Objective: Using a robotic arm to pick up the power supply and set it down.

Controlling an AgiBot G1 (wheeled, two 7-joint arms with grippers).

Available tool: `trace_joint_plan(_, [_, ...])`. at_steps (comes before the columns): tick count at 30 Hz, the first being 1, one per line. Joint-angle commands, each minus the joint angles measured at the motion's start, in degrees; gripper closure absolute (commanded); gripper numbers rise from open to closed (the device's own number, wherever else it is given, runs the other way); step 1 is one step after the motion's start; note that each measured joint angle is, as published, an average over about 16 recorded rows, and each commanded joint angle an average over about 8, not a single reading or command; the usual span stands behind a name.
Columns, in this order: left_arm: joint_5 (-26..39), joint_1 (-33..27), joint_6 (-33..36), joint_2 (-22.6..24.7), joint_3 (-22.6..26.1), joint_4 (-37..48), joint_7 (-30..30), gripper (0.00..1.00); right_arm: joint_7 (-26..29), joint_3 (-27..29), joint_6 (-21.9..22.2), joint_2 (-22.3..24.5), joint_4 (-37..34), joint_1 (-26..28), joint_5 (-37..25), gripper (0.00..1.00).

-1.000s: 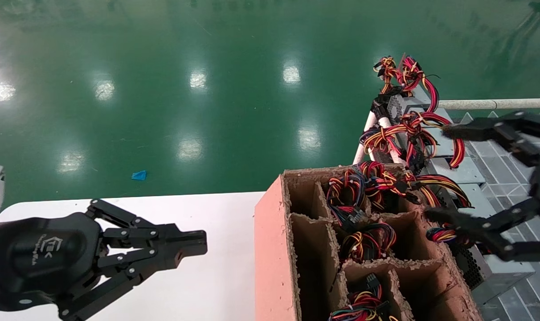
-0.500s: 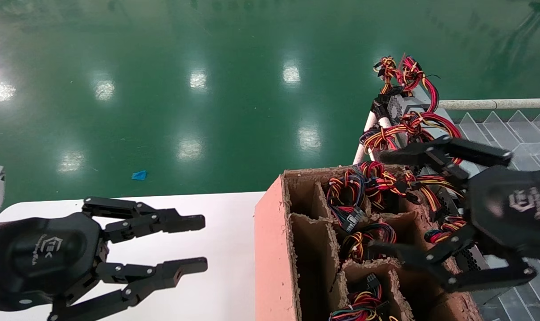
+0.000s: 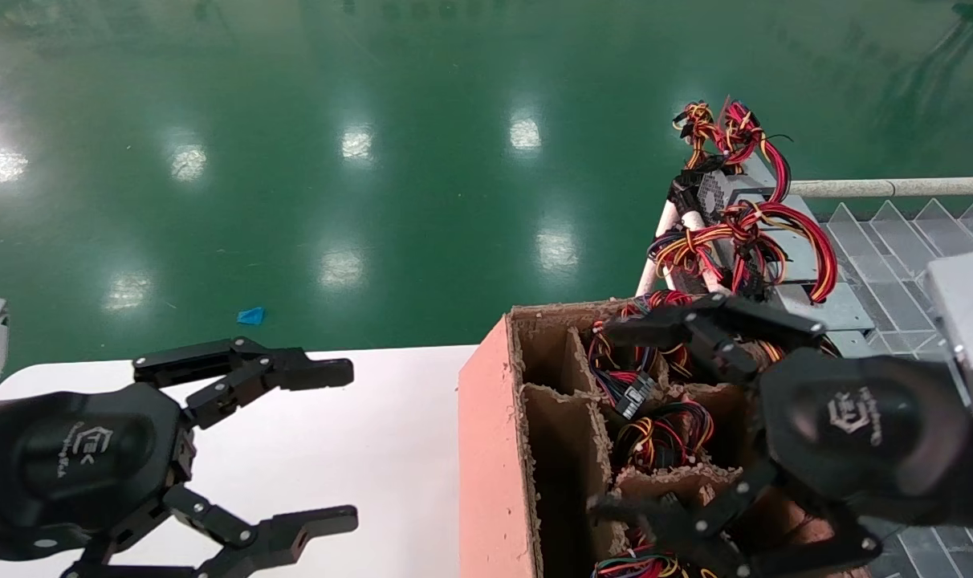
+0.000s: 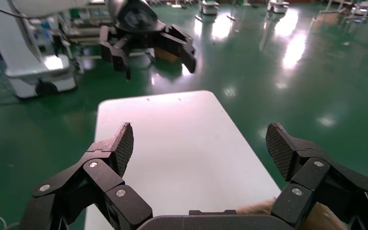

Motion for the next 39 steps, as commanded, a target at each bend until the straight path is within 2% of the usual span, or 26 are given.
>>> trace_joint_plan(1, [0.0,0.0,0.0,0.0,0.0,0.0,0.0,0.0,0.5,1.9,-0.8,-1.4,-0.1,-1.5,-0.6,0.0])
trace_joint_plan(9, [0.0,0.0,0.0,0.0,0.0,0.0,0.0,0.0,2.2,8.3,-3.4,-6.3,-0.6,-6.6,-2.5,0.0])
trace_joint_plan(14, [0.0,0.0,0.0,0.0,0.0,0.0,0.0,0.0,2.6,10.0,-4.0,-7.6,-0.8,-8.0,-3.1,0.0])
trace_joint_plan(39, [0.0,0.0,0.0,0.0,0.0,0.0,0.0,0.0,2.3,8.4,-3.4,-6.4,-0.7,-6.8,-2.6,0.0])
